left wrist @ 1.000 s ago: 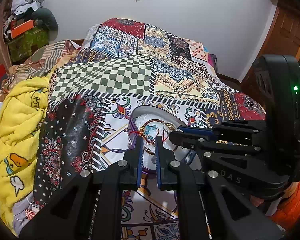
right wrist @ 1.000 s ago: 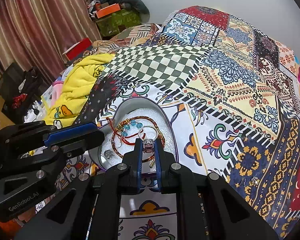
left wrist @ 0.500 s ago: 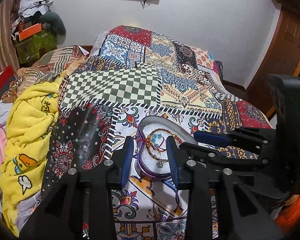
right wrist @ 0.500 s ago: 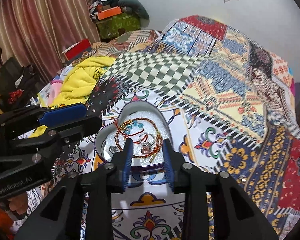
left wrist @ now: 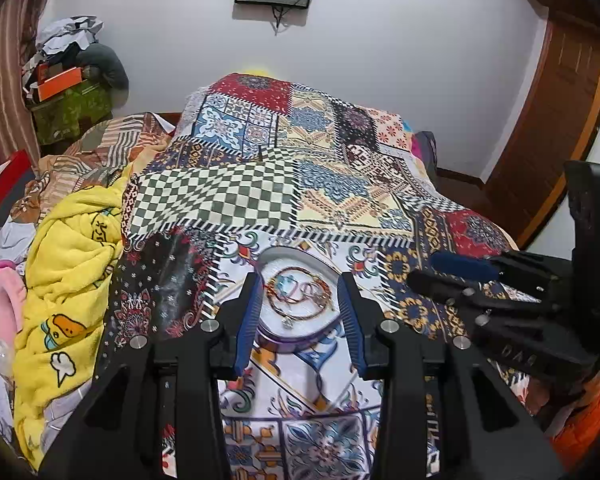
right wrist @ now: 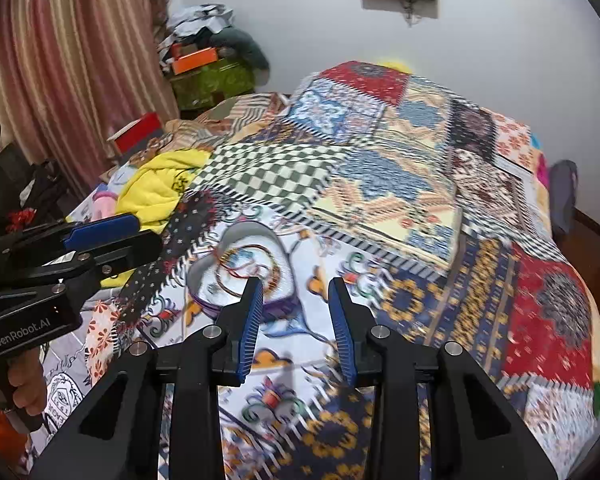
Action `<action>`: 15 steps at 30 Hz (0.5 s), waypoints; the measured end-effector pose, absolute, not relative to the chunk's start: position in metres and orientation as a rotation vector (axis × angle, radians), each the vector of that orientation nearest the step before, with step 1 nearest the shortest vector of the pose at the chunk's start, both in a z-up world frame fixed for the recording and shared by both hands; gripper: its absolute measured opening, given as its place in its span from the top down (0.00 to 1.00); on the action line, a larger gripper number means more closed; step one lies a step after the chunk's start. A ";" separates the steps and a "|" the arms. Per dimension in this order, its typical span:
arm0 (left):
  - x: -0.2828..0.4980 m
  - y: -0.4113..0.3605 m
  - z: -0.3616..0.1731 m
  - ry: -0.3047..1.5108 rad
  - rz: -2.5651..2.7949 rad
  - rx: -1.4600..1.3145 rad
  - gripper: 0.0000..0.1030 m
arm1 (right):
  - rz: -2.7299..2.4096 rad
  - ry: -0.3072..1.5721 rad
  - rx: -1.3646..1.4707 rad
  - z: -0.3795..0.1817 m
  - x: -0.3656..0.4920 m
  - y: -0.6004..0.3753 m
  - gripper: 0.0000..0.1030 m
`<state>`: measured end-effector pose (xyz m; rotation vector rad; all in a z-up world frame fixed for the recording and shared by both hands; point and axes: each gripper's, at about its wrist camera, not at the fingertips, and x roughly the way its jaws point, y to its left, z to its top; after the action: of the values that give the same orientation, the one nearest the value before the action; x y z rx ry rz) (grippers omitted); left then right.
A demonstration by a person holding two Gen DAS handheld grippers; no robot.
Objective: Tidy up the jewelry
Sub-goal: 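Move both grippers toward the gold rings on the quilt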
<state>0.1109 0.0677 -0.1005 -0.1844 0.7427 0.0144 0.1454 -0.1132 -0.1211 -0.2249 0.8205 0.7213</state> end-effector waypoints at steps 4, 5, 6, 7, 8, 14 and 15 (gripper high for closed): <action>0.104 0.055 -0.103 0.761 -0.003 -0.175 0.60 | 0.658 0.827 -0.212 -0.122 0.143 -0.140 0.63; 0.103 0.053 -0.104 0.766 -0.005 -0.172 0.60 | 0.646 0.832 -0.206 -0.124 0.143 -0.146 0.63; 0.102 0.050 -0.107 0.776 -0.010 -0.169 0.60 | 0.634 0.840 -0.199 -0.125 0.143 -0.153 0.63; 0.102 0.047 -0.109 0.787 -0.015 -0.167 0.60 | 0.616 0.854 -0.188 -0.128 0.144 -0.162 0.63; 0.102 0.043 -0.114 0.805 -0.023 -0.165 0.60 | 0.601 0.866 -0.182 -0.131 0.144 -0.169 0.63; 0.108 0.023 -0.138 0.882 -0.063 -0.155 0.60 | 0.540 0.912 -0.146 -0.144 0.143 -0.205 0.63; 0.110 0.020 -0.142 0.896 -0.071 -0.158 0.60 | 0.534 0.920 -0.142 -0.146 0.143 -0.209 0.63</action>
<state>0.1102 0.0199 -0.1424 -0.1580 0.8961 -0.0715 0.1428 -0.2091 -0.1456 -0.1420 0.9198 0.5336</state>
